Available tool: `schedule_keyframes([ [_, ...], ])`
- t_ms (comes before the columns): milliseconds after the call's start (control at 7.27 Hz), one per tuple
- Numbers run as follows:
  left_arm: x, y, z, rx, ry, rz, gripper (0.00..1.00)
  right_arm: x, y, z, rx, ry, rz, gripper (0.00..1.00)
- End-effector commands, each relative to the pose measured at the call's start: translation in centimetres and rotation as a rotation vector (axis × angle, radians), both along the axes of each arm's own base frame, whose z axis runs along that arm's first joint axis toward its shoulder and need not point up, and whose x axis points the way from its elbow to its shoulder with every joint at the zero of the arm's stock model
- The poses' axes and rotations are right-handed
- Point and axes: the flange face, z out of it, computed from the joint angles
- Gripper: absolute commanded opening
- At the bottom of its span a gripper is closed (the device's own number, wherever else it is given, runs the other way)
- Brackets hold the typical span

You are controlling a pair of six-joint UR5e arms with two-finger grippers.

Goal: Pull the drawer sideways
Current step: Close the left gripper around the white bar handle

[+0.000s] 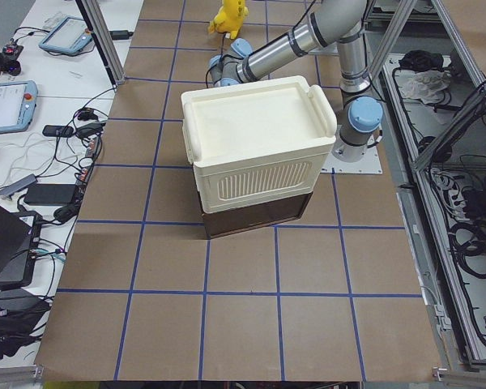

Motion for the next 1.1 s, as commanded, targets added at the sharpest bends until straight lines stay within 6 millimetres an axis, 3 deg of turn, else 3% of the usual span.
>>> schedule_keyframes([
  [0, 0.09, 0.01, -0.04, -0.024, -0.011, 0.004, 0.76, 0.04, 0.01, 0.0, 0.0, 0.0, 0.001, 1.0],
  [688, 0.93, -0.3, -0.32, -0.019, -0.024, 0.002, 0.55, -0.03, -0.01, 0.0, 0.0, 0.0, -0.001, 1.0],
  [963, 1.01, -0.25, -0.45, -0.016, -0.024, 0.004, 0.4, 0.04, 0.01, 0.0, 0.0, 0.0, 0.001, 1.0],
])
